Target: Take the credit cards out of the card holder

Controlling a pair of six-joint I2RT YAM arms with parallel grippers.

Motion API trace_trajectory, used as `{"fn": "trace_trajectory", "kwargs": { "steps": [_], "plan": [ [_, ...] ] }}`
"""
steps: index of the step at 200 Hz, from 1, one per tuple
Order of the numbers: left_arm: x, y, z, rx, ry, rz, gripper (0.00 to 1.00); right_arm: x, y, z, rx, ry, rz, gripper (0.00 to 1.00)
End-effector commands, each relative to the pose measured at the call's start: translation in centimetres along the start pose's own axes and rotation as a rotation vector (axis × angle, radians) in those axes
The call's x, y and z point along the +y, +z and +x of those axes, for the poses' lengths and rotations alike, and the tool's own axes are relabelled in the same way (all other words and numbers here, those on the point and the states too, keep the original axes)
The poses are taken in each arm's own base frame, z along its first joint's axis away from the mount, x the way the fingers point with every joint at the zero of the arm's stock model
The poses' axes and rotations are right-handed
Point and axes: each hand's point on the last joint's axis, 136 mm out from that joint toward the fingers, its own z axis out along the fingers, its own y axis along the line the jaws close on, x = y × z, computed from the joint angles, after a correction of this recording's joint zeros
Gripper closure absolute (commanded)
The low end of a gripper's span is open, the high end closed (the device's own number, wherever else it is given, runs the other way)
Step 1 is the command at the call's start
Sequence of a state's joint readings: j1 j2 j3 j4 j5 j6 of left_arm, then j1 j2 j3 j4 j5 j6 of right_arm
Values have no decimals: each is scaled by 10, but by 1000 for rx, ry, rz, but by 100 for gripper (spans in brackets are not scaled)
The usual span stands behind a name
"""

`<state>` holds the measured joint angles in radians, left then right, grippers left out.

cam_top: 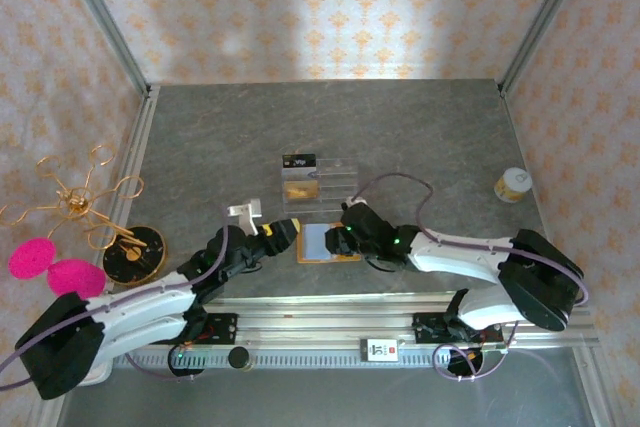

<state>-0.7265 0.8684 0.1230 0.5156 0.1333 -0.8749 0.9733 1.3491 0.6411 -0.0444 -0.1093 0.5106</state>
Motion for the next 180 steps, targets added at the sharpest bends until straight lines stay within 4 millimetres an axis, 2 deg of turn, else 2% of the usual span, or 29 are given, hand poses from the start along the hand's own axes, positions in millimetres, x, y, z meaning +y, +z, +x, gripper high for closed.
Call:
{"fn": "trace_trajectory", "kwargs": {
  "steps": [1, 8, 10, 12, 16, 39, 57, 62, 66, 77, 114, 122, 132, 180],
  "plan": [
    [20, -7, 2, -21, -14, -77, 29, 14, -2, -14, -33, -86, 86, 46],
    [20, -9, 1, -27, -12, -80, 29, 15, 3, -12, -23, -110, 128, 43],
    [21, -9, 1, -29, -11, -81, 29, 14, 5, -11, -20, -118, 140, 39],
    [20, -9, 1, -29, -9, -81, 28, 14, 6, -10, -16, -125, 152, 30],
    [20, -10, 0, -31, -9, -82, 28, 14, 9, -10, -11, -136, 177, 27],
    [22, -12, 0, -34, -6, -89, 25, 11, 26, -3, 12, -188, 286, 26],
    [25, -14, 0, -37, -1, -94, 22, 10, 31, -6, 1, -195, 325, 25],
    [25, -15, 1, -38, 0, -92, 20, 11, 31, -6, -3, -194, 321, 25],
    [25, -15, 1, -38, 0, -90, 11, 13, 32, -8, -7, -191, 317, 24],
    [26, -17, 0, -43, 3, -91, 7, 14, 32, -9, -10, -190, 319, 24],
    [27, -19, -1, -55, 5, -88, 7, 20, 40, -4, 16, -202, 295, 21],
    [27, -19, -1, -55, 5, -89, 8, 22, 41, -2, 20, -202, 281, 15],
    [27, -19, 0, -53, 7, -89, 8, 24, 43, 1, 28, -202, 269, 12],
    [28, -20, 0, -54, 7, -94, 10, 10, 56, 14, 60, -211, 315, 13]
  ]
}}
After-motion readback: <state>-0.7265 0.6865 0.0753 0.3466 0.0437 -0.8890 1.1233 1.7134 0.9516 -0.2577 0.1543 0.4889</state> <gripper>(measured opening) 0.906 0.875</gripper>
